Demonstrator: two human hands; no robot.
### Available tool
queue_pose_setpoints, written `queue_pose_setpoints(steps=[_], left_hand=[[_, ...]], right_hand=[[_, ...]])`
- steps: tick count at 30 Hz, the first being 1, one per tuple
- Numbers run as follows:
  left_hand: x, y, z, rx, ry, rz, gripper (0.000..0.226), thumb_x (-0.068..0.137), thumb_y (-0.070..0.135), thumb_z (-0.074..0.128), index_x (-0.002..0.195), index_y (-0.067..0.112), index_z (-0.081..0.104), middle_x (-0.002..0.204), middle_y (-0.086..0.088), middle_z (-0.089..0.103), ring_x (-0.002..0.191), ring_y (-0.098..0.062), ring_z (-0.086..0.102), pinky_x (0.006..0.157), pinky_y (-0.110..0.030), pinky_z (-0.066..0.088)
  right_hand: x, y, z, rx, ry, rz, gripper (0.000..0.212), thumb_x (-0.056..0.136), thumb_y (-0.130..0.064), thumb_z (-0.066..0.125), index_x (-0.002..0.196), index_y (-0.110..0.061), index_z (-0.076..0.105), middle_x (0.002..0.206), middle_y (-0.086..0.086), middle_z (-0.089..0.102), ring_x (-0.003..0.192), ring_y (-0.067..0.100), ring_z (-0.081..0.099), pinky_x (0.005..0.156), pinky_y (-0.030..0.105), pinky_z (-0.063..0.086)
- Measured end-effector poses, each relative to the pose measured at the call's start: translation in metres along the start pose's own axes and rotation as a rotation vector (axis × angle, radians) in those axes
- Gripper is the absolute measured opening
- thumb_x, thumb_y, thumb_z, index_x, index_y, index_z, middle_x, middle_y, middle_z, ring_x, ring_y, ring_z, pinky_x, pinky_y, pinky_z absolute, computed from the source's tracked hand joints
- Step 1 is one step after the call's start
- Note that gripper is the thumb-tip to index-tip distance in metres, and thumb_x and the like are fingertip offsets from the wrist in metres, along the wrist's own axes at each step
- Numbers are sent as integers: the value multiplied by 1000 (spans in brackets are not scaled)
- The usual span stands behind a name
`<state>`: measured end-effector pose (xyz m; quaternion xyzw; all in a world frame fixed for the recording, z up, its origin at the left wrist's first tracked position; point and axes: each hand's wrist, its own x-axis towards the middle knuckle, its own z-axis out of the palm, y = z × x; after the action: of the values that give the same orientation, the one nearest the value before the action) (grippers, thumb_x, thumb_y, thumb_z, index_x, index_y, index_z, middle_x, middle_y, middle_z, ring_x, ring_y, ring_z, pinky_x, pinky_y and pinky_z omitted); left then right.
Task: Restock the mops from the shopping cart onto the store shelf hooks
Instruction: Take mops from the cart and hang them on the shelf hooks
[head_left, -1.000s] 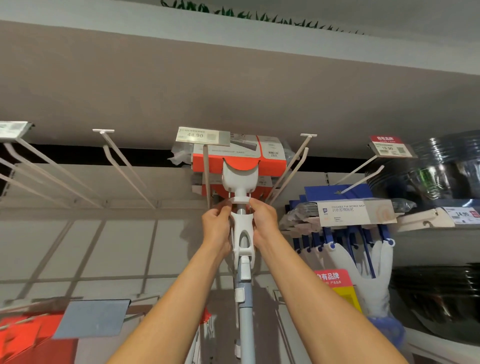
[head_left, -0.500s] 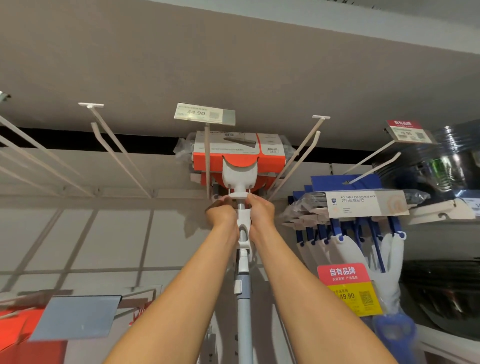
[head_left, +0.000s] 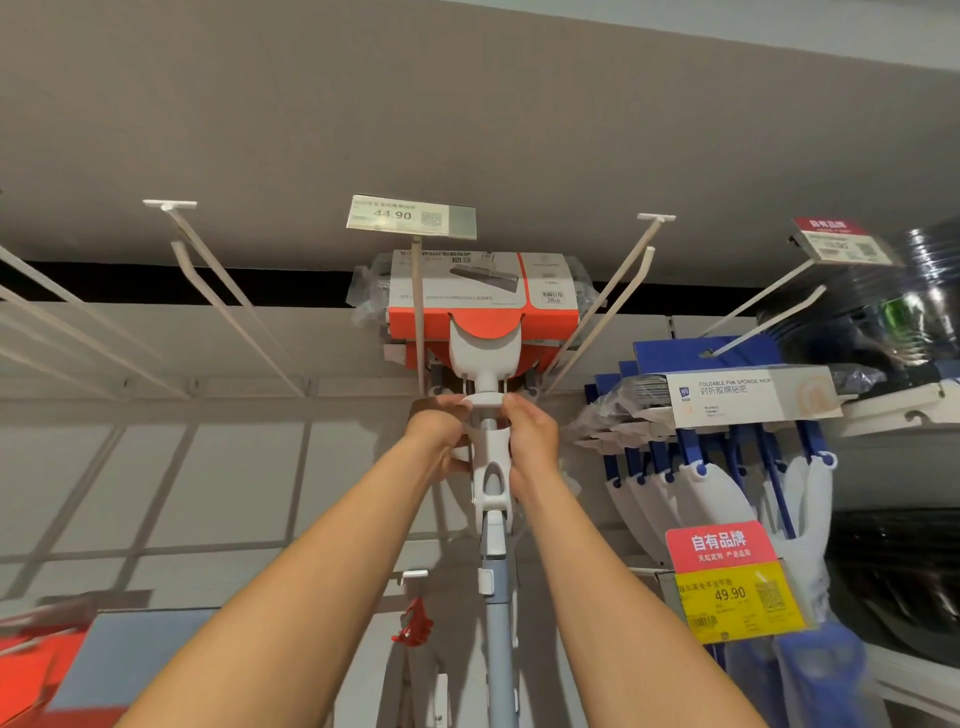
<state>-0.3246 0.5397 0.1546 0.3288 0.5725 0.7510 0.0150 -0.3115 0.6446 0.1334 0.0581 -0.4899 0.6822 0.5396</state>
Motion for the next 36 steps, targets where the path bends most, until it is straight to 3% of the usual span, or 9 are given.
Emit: queue_pose_setpoints(steps=[2,6,10,12,16,20,25,31,36], left_hand=[[1,-3,-1,4,-7,23,20,103,9,50,119,12,63,87,-5,66,73,-22,64,53,-36,51],[3,-9,-2,-35,17,42,20,101,9,56,119,11,64,93,-8,65,78,-22,63,53,-39,53],[6,-7,-1,-78,9,18,12,100,7,57,102,14,67,91,-7,65,75,-22,62,56,-41,55],[8,-4,1,-85,-2,4,14,99,5,57,94,15,66,85,-6,65,71,-23,61,58,-42,56],[15,-3,7,-46,-46,-7,10,98,7,59,93,12,67,86,-8,66,73,-26,66,66,-51,58],[22,-2,21,24,-100,-71,18,103,14,55,86,14,60,80,-4,60,70,-19,61,66,-45,55],[33,-5,26,90,-136,-118,11,103,14,54,97,11,63,83,-5,64,72,-21,64,58,-42,55],[42,-10,20,107,-169,-125,13,105,14,51,112,8,59,91,-6,62,78,-26,63,78,-49,54],[50,-12,13,120,-166,-102,28,103,12,52,129,3,57,123,-14,63,100,-34,65,83,-56,56]], right_hand=[[0,5,-4,-84,-17,-42,16,100,-16,59,93,-18,73,110,19,72,99,32,68,88,47,58],[-2,10,-16,-188,-63,-85,21,104,-20,50,105,-21,71,104,6,73,86,14,68,63,19,54],[2,10,-15,-160,-35,-66,25,105,-22,51,117,-16,71,111,5,73,98,21,69,79,33,60],[6,8,-14,-148,-12,-54,23,104,-22,51,116,-16,70,107,1,71,95,18,68,79,33,59],[18,7,-19,-142,23,-31,28,103,-22,55,125,-11,68,117,7,71,104,25,68,92,42,57],[29,7,-28,-141,53,-35,17,102,-22,56,100,-25,73,112,9,74,105,32,69,94,51,56],[37,14,-40,-138,34,-30,22,102,-21,55,90,-32,70,109,9,75,105,33,69,94,51,56],[38,28,-38,-124,17,-41,23,102,-21,55,89,-33,70,107,7,75,103,30,70,94,49,56],[40,33,-31,-122,23,-8,21,102,-24,57,88,-35,69,106,6,75,103,29,70,94,49,56]])
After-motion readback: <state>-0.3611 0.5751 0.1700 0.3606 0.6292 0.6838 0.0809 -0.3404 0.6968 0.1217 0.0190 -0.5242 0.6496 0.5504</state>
